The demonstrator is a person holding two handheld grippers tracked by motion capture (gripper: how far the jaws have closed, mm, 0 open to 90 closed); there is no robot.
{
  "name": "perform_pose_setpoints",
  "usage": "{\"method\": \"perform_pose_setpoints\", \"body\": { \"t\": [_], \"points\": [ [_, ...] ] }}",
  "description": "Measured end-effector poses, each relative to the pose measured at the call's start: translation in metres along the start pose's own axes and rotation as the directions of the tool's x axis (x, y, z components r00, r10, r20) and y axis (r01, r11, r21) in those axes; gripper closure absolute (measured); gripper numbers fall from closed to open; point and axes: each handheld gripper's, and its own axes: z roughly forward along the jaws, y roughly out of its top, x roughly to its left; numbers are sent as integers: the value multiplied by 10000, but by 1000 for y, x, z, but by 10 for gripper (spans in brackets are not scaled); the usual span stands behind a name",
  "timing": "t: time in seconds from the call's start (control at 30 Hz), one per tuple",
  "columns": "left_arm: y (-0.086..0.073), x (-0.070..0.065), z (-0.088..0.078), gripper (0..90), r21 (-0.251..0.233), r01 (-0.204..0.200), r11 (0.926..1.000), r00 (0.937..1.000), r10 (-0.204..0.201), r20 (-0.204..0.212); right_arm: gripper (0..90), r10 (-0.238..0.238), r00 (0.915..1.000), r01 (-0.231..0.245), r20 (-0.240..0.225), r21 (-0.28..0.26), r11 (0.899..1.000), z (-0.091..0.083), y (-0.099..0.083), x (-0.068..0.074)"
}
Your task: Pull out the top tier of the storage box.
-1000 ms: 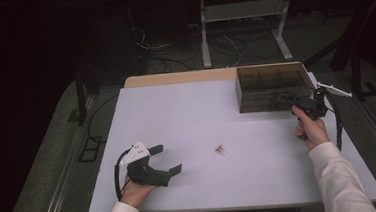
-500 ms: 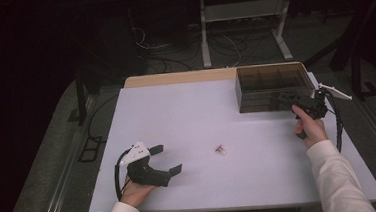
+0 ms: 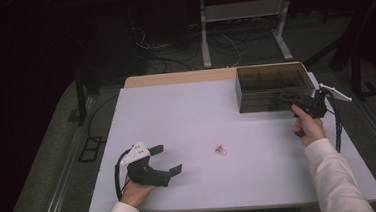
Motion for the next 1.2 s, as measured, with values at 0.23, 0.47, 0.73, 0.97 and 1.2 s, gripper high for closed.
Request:
{"method": "perform_pose_setpoints", "body": {
  "t": [0.23, 0.47, 0.73, 0.97, 1.2],
  "points": [
    [0, 0, 0, 0, 13, -15, 10000, 10000, 15, 11, 723, 375, 9991, -375, 204, -36, 9993, -1, 0, -1],
    [0, 0, 0, 0, 13, -4, 10000, 10000, 4, 26, 755, 618, 9979, -616, 206, -104, 9980, -1, 0, 1],
    [0, 0, 1, 0, 27, 26, 10000, 10000, -26, 44, 786, 1042, 9939, -1031, 368, -287, 9943, -2, 0, 4],
    [0, 0, 2, 0, 53, 5, 10000, 10000, -6, 71, 793, 923, 9943, -902, 539, -403, 9951, -2, -1, 7],
    [0, 0, 2, 0, 56, 10, 10000, 10000, -11, 79, 803, 978, 9936, -959, 559, -369, 9947, -2, -1, 8]
  ]
}}
